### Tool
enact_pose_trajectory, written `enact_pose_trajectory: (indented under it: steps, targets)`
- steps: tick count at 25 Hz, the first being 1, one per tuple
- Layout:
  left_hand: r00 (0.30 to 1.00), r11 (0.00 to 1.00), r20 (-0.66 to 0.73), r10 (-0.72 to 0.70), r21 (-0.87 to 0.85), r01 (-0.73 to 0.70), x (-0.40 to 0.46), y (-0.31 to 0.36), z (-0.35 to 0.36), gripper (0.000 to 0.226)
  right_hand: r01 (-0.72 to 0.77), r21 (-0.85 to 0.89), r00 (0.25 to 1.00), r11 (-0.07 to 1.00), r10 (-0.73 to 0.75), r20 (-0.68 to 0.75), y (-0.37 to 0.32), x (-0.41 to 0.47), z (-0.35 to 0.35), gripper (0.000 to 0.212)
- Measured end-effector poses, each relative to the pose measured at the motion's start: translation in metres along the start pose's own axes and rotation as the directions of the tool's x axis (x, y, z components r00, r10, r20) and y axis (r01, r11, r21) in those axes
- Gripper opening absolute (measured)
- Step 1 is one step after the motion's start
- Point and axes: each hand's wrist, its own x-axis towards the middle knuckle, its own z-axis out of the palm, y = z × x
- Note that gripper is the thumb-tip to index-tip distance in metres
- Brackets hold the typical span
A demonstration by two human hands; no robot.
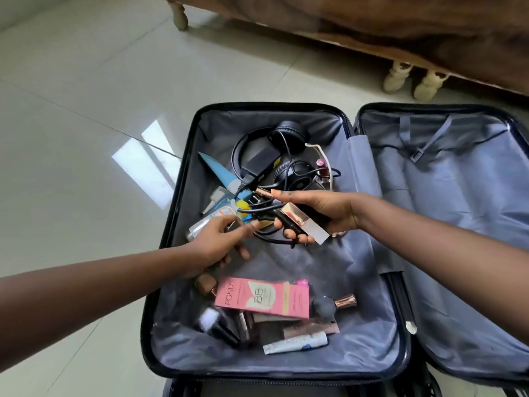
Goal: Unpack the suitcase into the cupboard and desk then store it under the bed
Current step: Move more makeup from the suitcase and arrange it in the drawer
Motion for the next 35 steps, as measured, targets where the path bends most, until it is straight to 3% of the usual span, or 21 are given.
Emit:
enact_pose_trajectory:
  steps: [4, 6, 8, 10, 11, 13, 14, 15, 16, 18, 20, 22, 23, 25, 27, 28, 29, 30, 32, 33, 35]
  targets:
    - [0.989, 0.977, -0.149, -0.005, -0.211, -0.027, 0.004, 0.012, -0.013, 0.052, 0.069, 0.095, 0.997, 0.993, -0.067, -0.024, -0.002, 0.006, -0.001, 0.055]
    - [0.979, 0.969, -0.205, 0.012, -0.241, -0.062, 0.006, 0.015, -0.017, 0.053, 0.119, 0.174, 0.993, 0.977, -0.119, -0.014, -0.008, 0.004, 0.001, 0.040]
    - [0.962, 0.962, -0.268, 0.041, -0.249, -0.111, 0.009, 0.017, -0.018, 0.052, 0.216, 0.229, 0.975, 0.949, -0.198, -0.099, -0.015, 0.005, 0.004, 0.018]
    - [0.927, 0.978, -0.354, 0.126, -0.115, -0.177, 0.012, 0.014, -0.020, 0.046, 0.298, 0.230, 0.942, 0.926, -0.247, -0.228, -0.021, 0.009, 0.003, 0.012]
    - [0.898, 0.979, -0.390, 0.203, 0.046, -0.201, 0.014, 0.009, -0.022, 0.039, 0.338, 0.141, 0.909, 0.930, -0.284, -0.305, -0.023, 0.014, 0.000, 0.009]
    - [0.872, 0.898, -0.373, 0.317, 0.413, -0.150, 0.020, 0.000, -0.027, 0.032, 0.295, -0.357, 0.754, 0.886, -0.445, -0.483, -0.026, 0.023, -0.004, 0.007]
    - [0.892, 0.857, -0.347, 0.290, 0.509, -0.081, 0.023, -0.003, -0.030, 0.037, 0.141, -0.648, 0.666, 0.749, -0.556, -0.498, -0.027, 0.026, -0.006, 0.008]
    - [0.920, 0.843, -0.316, 0.234, 0.536, -0.030, 0.025, -0.004, -0.032, 0.043, -0.061, -0.836, 0.633, 0.546, -0.626, -0.455, -0.030, 0.029, -0.005, 0.008]
    - [0.943, 0.854, -0.272, 0.191, 0.520, -0.023, 0.026, -0.006, -0.032, 0.047, -0.213, -0.911, 0.653, 0.353, -0.642, -0.401, -0.032, 0.030, -0.001, 0.007]
    - [0.977, 0.855, -0.106, 0.186, 0.507, -0.108, 0.019, -0.011, -0.026, 0.047, -0.301, -0.938, 0.793, 0.171, -0.502, -0.345, -0.032, 0.032, 0.006, 0.016]
    - [0.968, 0.793, 0.150, 0.203, 0.555, -0.252, 0.002, -0.024, -0.009, 0.039, -0.259, -0.933, 0.937, 0.249, -0.168, -0.305, -0.027, 0.032, 0.009, 0.014]
    - [0.934, 0.711, 0.327, 0.147, 0.621, -0.329, -0.016, -0.035, 0.009, 0.044, -0.309, -0.897, 0.949, 0.317, 0.170, -0.267, -0.022, 0.028, 0.013, 0.010]
    - [0.931, 0.700, 0.336, 0.141, 0.631, -0.334, -0.020, -0.037, 0.013, 0.050, -0.326, -0.896, 0.936, 0.301, 0.239, -0.260, -0.021, 0.025, 0.015, 0.011]
    - [0.946, 0.771, 0.215, 0.241, 0.549, -0.321, -0.014, -0.034, 0.011, 0.058, -0.294, -0.922, 0.954, 0.252, 0.141, -0.265, -0.024, 0.022, 0.016, 0.010]
    - [0.949, 0.879, -0.049, 0.311, 0.395, -0.268, 0.000, -0.026, 0.004, 0.053, -0.227, -0.947, 0.953, 0.226, -0.146, -0.264, -0.030, 0.023, 0.007, 0.008]
    - [0.939, 0.925, -0.176, 0.295, 0.299, -0.235, 0.007, -0.021, -0.001, 0.049, -0.178, -0.947, 0.930, 0.268, -0.268, -0.250, -0.032, 0.026, 0.002, 0.008]
    - [0.935, 0.965, -0.267, 0.233, 0.183, -0.189, 0.015, -0.015, -0.005, 0.046, -0.110, -0.917, 0.898, 0.383, -0.358, -0.257, -0.034, 0.030, -0.004, 0.007]
    - [0.938, 0.991, -0.320, 0.134, 0.046, -0.126, 0.020, -0.008, -0.011, 0.044, -0.018, -0.824, 0.872, 0.567, -0.395, -0.291, -0.037, 0.034, -0.009, 0.008]
    - [0.940, 0.976, -0.329, -0.096, -0.214, 0.024, 0.019, 0.008, -0.023, 0.044, 0.208, -0.381, 0.876, 0.901, -0.345, -0.337, -0.044, 0.032, -0.010, 0.006]
    - [0.932, 0.937, -0.303, -0.201, -0.337, 0.092, 0.015, 0.021, -0.029, 0.044, 0.296, -0.107, 0.890, 0.949, -0.315, -0.329, -0.050, 0.026, -0.010, 0.005]
    - [0.916, 0.823, -0.207, -0.344, -0.535, 0.188, -0.007, 0.054, -0.043, 0.037, 0.402, 0.396, 0.900, 0.826, -0.276, -0.339, -0.065, 0.008, 0.000, 0.007]
